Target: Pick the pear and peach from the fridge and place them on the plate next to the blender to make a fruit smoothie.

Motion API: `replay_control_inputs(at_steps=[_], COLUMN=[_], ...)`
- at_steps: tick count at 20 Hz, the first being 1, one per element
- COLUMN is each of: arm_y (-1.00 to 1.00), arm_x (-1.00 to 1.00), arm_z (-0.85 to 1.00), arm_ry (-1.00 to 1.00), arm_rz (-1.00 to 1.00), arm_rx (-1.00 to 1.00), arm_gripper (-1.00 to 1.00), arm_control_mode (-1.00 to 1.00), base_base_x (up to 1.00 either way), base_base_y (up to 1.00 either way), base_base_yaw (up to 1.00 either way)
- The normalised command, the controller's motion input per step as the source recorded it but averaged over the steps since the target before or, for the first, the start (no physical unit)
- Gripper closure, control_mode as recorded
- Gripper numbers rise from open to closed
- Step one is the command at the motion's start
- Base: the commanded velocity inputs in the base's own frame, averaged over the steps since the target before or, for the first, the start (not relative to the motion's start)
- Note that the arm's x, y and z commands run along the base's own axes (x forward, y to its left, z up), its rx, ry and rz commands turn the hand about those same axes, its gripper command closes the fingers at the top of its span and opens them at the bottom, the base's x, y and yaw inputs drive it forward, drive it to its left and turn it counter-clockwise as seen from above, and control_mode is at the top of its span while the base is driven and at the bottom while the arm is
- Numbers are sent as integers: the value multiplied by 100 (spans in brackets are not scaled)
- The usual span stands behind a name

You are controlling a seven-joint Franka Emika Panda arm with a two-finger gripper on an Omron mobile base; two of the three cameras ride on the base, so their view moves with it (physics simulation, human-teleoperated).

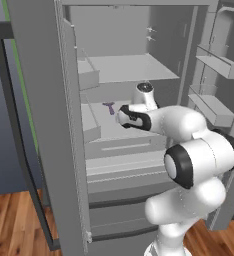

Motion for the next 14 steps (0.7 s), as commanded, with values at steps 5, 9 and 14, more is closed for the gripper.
replay_control_inputs(at_steps=[5, 9, 14], arm_y=[0, 0, 0], arm_x=[49, 47, 51], arm_z=[-22, -26, -20], arm_ry=[-3, -1, 0], arm_rz=[0, 0, 0], arm_rx=[0, 0, 0], arm_gripper=[-100, -100, -100], arm_control_mode=[-100, -100, -100], base_base_x=[0, 0, 0], base_base_y=[0, 0, 0], base_base_yaw=[0, 0, 0])
